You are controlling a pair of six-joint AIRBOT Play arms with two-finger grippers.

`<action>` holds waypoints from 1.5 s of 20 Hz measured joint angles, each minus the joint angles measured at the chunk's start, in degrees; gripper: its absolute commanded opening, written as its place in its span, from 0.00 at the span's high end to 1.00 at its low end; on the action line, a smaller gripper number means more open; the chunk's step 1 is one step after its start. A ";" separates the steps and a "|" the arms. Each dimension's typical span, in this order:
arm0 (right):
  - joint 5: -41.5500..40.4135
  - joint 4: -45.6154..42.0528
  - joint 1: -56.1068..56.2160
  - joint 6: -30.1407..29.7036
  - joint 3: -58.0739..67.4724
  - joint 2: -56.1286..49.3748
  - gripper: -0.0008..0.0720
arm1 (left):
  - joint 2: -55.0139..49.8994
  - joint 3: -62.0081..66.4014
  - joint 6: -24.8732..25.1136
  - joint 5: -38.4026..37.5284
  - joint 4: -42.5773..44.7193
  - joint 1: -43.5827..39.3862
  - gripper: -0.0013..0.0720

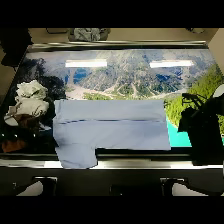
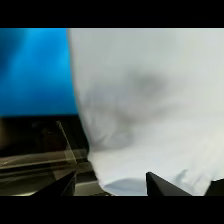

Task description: Fold the shirts.

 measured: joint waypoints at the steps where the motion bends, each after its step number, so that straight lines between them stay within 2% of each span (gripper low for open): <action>1: -0.31 0.07 -0.22 -0.15 -1.44 0.96 0.30 | 1.38 -2.84 0.57 1.29 -0.61 0.15 0.27; 4: -0.74 0.15 -0.59 -0.26 -3.67 2.64 0.30 | 3.56 -7.78 1.53 3.69 -2.01 0.17 0.27; 6: -0.87 0.13 -0.68 -0.39 -4.37 3.21 0.30 | 4.22 -9.81 1.70 4.07 -3.34 -0.07 0.33; 7: -0.98 0.11 -0.70 -0.39 -4.57 3.39 0.30 | 4.55 -10.75 1.75 4.76 -3.80 -0.22 0.46; 8: -1.27 0.09 -0.74 -0.42 -4.81 3.54 0.29 | 4.63 -11.58 1.88 5.42 -4.20 -0.44 0.64; 9: -1.46 -0.04 -0.74 -0.42 -5.27 3.74 0.24 | 4.63 -12.46 2.10 6.51 -4.66 -0.81 0.74; 10: -1.84 -0.07 -0.74 -0.42 -6.05 4.02 0.15 | 4.70 -12.94 2.10 7.17 -4.74 -0.96 0.90; 11: -2.23 -0.15 -0.74 -0.42 -7.41 4.44 0.14 | 4.74 -13.33 2.16 7.85 -4.74 -1.16 0.94; 18: -10.05 2.62 -0.74 -1.36 -20.59 5.86 0.15 | 4.83 -14.21 2.32 8.55 -5.55 -1.60 0.94; 20: -13.20 3.08 -0.76 -1.22 -22.75 5.90 0.21 | 4.87 -14.25 2.34 8.55 -5.42 -1.60 0.94; 24: -17.38 4.59 -0.76 0.94 -24.50 5.16 0.22 | 4.87 -14.27 2.36 8.55 -5.25 -1.62 0.94; 25: -17.79 4.98 -0.76 1.38 -24.70 4.61 0.26 | 4.87 -14.27 2.36 8.55 -5.22 -1.62 0.94; 27: -17.55 6.05 -0.87 2.29 -24.85 3.30 0.41 | 4.87 -14.27 2.36 8.55 -5.18 -1.62 0.94; 28: -17.66 6.54 -0.85 2.49 -24.87 2.62 0.61 | 4.87 -14.29 2.36 8.55 -5.16 -1.62 0.94; 29: -17.97 7.39 -0.70 2.71 -25.00 1.90 0.85 | 4.87 -14.27 2.36 8.55 -5.16 -1.62 0.94; 30: -18.58 8.02 -0.42 2.73 -25.18 1.29 0.93 | 4.87 -14.27 2.36 8.55 -5.16 -1.62 0.94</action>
